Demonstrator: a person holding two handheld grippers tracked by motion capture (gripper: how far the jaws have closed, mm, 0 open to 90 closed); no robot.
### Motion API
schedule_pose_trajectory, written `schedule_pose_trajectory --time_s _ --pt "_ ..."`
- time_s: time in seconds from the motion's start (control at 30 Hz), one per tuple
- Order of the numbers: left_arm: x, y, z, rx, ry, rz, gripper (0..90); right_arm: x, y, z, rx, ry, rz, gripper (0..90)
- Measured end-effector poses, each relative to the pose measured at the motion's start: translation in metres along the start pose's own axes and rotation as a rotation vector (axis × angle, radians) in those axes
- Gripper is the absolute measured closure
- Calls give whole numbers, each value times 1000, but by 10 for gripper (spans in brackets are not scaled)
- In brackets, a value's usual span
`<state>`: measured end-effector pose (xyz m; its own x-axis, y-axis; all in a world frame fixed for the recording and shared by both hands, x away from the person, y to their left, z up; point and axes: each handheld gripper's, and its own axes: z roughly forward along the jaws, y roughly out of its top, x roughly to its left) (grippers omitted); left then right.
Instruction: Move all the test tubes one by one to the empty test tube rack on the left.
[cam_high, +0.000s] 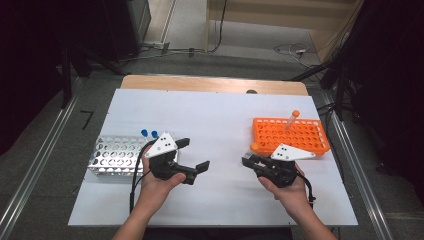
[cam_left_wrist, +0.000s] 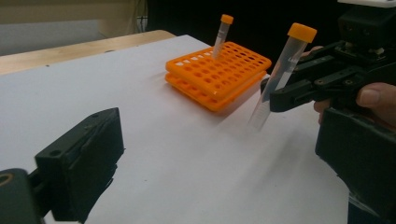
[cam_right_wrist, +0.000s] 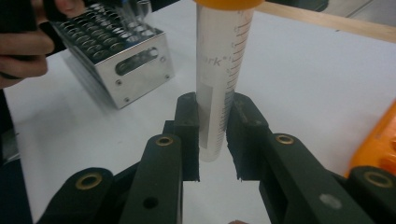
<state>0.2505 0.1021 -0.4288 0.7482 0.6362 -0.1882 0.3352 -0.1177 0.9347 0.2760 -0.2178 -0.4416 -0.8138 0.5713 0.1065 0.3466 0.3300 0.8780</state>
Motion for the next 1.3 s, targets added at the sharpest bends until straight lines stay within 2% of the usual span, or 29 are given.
schedule_pose_trajectory --time_s 0.1,0.2,0.27,0.3,0.33,0.37,0.4,0.43,0.57,0.6,0.63,0.73,0.9,0.97,1.0,1.2,1.3 --pt "-4 0 4 9 -5 13 52 5 -1 6 16 27 -20 727" --pt "-12 1 11 17 1 32 137 10 -2 12 32 52 -37 727" --pt "-17 1 15 27 -14 40 215 13 -1 15 38 72 -44 726" --pt "-20 1 18 35 -27 49 215 13 -1 15 38 72 -44 726" --pt "-22 1 20 40 -39 57 282 17 0 17 43 85 -55 727" --pt "-25 2 23 37 -75 58 317 18 0 18 48 93 -58 726" --pt "-25 2 23 37 -75 58 351 18 0 18 48 93 -58 726" --pt "-28 3 26 31 -103 55 376 21 0 21 55 107 -61 727" --pt "-30 5 31 34 -115 59 467 26 1 25 68 131 -72 727" --pt "-31 5 33 37 -123 63 467 26 1 25 68 131 -72 727" --pt "-34 5 37 50 -137 79 495 29 1 28 75 145 -80 727" --pt "-39 4 41 71 -141 103 562 33 2 30 85 151 -97 727" --pt "-39 2 46 96 -158 108 713 40 2 29 97 158 -128 727" --pt "-40 2 46 98 -157 113 723 40 2 29 100 158 -130 726" --pt "-41 3 44 96 -141 132 731 41 2 28 101 161 -131 726" --pt "-39 3 40 84 -128 124 748 42 4 29 89 159 -136 720" --pt "-37 4 37 74 -111 124 748 41 3 29 84 165 -138 677"
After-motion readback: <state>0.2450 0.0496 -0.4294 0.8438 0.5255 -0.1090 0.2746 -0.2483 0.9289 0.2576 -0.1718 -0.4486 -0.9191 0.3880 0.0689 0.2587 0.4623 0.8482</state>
